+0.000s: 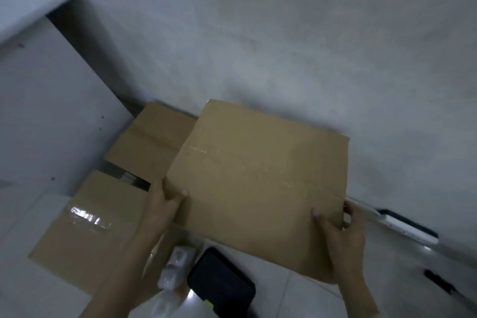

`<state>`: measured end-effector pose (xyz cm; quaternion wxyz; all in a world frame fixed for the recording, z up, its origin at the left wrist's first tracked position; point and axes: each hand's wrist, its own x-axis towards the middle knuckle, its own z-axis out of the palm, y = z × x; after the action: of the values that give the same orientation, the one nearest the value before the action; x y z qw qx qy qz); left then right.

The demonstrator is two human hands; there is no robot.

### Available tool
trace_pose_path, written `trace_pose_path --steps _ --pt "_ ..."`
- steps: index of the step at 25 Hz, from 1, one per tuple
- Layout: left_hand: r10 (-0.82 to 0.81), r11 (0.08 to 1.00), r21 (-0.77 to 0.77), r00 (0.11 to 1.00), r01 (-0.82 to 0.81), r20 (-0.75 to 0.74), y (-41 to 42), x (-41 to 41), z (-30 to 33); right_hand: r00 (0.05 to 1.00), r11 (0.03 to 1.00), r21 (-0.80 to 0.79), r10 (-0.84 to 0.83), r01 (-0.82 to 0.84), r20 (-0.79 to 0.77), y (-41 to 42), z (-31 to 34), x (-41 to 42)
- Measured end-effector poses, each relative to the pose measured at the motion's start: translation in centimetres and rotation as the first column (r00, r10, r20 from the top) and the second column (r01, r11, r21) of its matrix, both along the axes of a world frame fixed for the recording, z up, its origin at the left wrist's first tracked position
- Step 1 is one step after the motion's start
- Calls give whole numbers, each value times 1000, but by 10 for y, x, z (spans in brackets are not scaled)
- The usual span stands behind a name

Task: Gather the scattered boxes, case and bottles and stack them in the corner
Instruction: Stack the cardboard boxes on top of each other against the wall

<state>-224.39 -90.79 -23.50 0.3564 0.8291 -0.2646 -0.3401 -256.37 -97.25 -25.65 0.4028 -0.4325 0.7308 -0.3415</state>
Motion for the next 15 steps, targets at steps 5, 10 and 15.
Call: trace_pose_path --steps 5,10,15 --pt "77 996 22 986 -81 149 -11 86 57 979 991 -21 135 -133 155 -16 47 84" --pt "76 996 41 984 -84 161 -14 203 42 898 931 11 348 -364 271 -31 27 197" --pt "23 999 -45 992 -18 123 -19 293 13 869 954 -38 288 -299 401 -25 12 297"
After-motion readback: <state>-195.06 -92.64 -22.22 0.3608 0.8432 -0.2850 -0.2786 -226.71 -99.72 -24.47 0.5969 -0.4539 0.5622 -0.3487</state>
